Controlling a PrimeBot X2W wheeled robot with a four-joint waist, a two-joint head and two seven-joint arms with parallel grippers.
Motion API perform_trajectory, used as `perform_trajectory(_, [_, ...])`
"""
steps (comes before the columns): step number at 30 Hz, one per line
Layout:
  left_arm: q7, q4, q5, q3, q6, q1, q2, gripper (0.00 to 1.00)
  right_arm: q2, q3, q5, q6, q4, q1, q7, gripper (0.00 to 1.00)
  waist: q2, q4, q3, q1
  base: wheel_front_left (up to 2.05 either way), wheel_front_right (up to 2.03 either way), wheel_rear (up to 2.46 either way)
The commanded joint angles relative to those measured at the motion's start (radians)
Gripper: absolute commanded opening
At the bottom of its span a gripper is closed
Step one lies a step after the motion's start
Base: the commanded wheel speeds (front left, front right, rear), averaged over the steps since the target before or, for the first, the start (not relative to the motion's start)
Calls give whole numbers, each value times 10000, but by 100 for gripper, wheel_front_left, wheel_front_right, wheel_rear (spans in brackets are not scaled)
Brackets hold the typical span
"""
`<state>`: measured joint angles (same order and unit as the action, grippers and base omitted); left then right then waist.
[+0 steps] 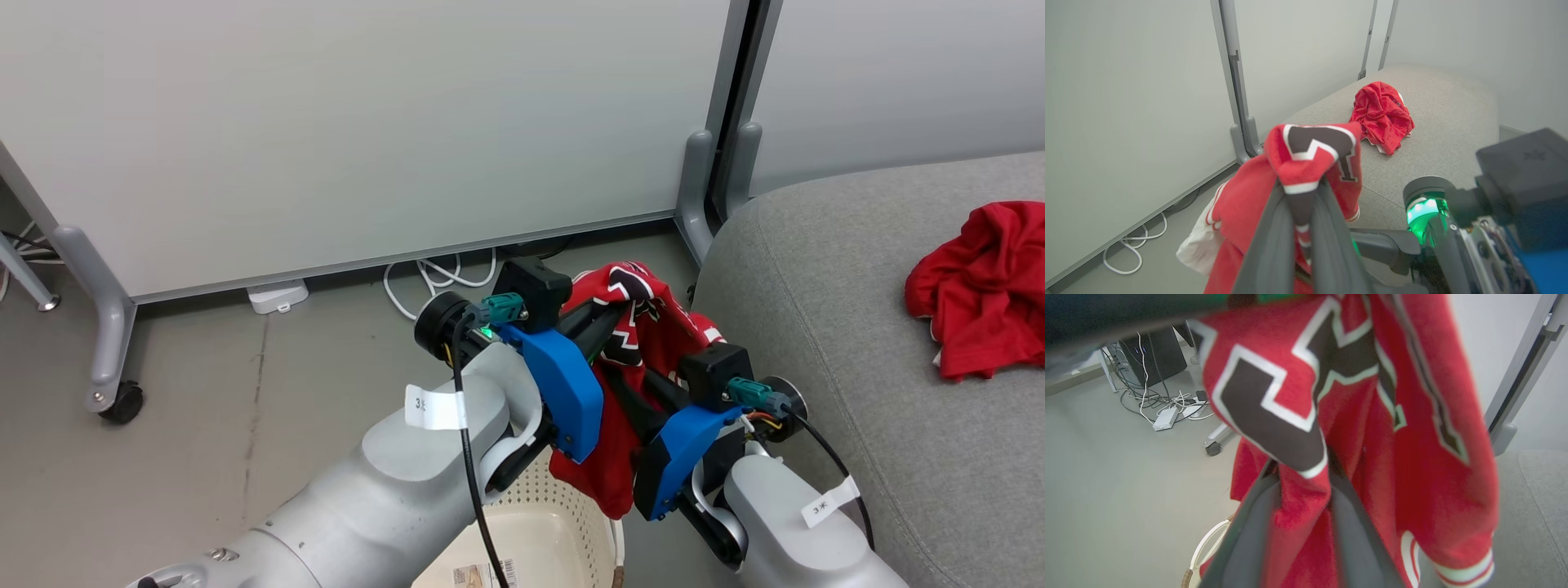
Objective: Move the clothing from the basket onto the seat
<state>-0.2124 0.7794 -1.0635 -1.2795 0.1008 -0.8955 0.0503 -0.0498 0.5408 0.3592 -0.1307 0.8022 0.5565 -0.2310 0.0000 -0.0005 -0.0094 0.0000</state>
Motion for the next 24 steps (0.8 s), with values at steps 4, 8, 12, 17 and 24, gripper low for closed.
perform_trajectory(4, [-16,14,70,-32,-24,-15,2,0,-12,48,227,-1,227,245,-161,0,0,-32,-10,0,0,0,0])
perform_trajectory(8, [-16,61,86,-33,-27,9,4,0,-12,2,279,-1,343,359,-256,0,0,-63,-6,0,0,0,0])
perform_trajectory(12, [-15,99,92,-36,-22,30,4,0,-12,4,296,-1,390,378,-312,0,0,-87,-5,0,0,0,0])
perform_trajectory(17, [3,138,100,-37,-5,79,4,0,-12,44,346,-1,423,410,-340,0,0,-117,-8,0,0,0,0])
perform_trajectory(24, [-46,176,121,-38,-17,95,2,17,-12,77,363,-1,410,438,-352,0,0,-141,-4,0,0,0,0])
